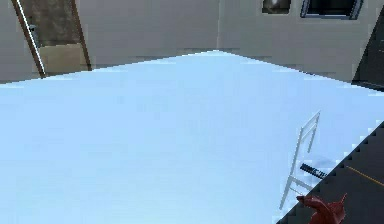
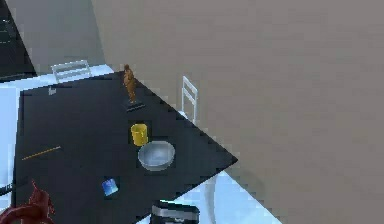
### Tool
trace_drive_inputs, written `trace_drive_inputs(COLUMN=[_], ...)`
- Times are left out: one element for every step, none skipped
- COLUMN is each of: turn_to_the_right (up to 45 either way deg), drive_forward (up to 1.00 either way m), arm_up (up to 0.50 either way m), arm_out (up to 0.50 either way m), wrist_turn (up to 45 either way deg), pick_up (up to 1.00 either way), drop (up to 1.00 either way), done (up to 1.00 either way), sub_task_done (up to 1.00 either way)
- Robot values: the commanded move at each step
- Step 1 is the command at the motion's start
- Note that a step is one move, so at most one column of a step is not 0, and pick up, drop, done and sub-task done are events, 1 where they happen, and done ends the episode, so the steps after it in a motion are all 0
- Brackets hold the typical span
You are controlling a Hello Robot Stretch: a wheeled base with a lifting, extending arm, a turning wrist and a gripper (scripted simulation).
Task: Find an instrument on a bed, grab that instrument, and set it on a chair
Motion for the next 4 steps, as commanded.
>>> trace_drive_inputs(turn_to_the_right=[0.0, 0.0, 0.0, 0.0], drive_forward=[0.0, 0.0, 0.0, 0.0], arm_up=[0.22, 0.0, 0.0, 0.0], arm_out=[0.0, 0.04, 0.0, -0.04], wrist_turn=[0.0, 0.0, 15.0, 0.0], pick_up=[0.0, 0.0, 0.0, 0.0], drop=[0.0, 0.0, 0.0, 0.0], done=[0.0, 0.0, 0.0, 0.0], sub_task_done=[0.0, 0.0, 0.0, 0.0])
